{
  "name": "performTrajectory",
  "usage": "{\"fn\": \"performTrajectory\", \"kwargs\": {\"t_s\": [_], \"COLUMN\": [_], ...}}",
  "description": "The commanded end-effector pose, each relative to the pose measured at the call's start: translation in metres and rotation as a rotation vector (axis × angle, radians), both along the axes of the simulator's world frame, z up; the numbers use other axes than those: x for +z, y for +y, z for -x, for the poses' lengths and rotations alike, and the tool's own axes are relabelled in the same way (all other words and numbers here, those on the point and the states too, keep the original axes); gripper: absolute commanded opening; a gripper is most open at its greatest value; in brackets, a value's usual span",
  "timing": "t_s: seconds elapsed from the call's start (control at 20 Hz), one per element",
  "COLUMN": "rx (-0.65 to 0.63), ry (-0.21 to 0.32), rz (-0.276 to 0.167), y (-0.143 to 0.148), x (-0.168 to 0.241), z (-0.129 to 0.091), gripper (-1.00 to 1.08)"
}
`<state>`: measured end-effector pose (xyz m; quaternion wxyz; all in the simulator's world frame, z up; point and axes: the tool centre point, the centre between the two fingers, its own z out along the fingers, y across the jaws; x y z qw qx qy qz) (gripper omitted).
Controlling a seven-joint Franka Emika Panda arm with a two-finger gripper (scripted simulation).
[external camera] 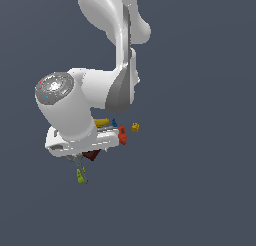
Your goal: Pick up a designated object from a clutter of objects.
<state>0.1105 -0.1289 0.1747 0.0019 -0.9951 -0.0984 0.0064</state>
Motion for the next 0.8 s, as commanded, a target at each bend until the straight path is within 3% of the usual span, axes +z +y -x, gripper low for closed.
{"fn": "performTrajectory", "kwargs": {"t_s": [0.0,0.75], "rx": [0.034,0.16], "ry": [-0.003,-0.013], "rz": [0.0,0.001], "y": [-0.014,-0.069], "x": [-0.021,-0.106], "z": [-0.01,-0.032], "gripper": [1.0,1.0]}}
